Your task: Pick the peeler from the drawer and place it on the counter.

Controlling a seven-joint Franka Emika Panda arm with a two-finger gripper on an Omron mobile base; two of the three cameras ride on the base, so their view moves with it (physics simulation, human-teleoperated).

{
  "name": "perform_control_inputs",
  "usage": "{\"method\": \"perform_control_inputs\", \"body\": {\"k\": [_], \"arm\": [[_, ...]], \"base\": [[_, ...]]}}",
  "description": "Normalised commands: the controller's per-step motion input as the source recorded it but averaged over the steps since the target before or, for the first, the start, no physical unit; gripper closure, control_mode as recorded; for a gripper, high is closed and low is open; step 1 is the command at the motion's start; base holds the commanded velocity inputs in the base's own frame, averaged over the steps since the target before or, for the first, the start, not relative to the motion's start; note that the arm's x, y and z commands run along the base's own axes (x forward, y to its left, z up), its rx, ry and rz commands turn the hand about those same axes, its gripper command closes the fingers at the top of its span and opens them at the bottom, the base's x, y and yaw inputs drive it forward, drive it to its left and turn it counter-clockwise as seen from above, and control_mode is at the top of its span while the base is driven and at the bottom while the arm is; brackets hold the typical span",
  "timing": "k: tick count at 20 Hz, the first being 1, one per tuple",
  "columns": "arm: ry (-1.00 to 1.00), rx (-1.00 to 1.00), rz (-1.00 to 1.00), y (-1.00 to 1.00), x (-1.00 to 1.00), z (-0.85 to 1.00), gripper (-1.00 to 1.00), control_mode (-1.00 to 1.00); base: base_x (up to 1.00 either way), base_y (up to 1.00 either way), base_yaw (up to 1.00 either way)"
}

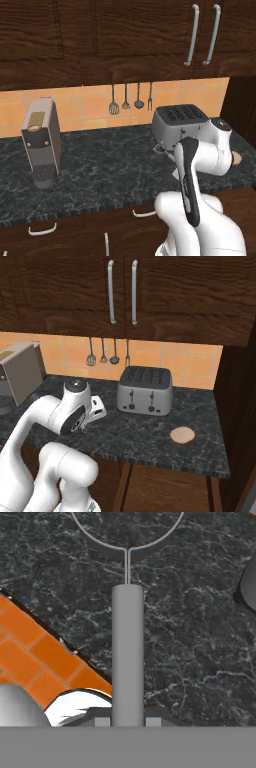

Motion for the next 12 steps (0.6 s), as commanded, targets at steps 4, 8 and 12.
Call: {"method": "perform_control_inputs", "body": {"k": [4,8,12], "arm": [[0.02,0.00,0.00,1.00,0.31,-0.31,1.00,-1.00],[0.07,-0.07,-0.01,1.00,0.55,-0.26,1.00,-1.00],[0.25,-0.08,-0.06,0.86,0.76,0.00,1.00,-1.00]], "base": [[0.00,0.00,0.00],[0.00,0.00,0.00],[0.00,0.00,0.00]]}}
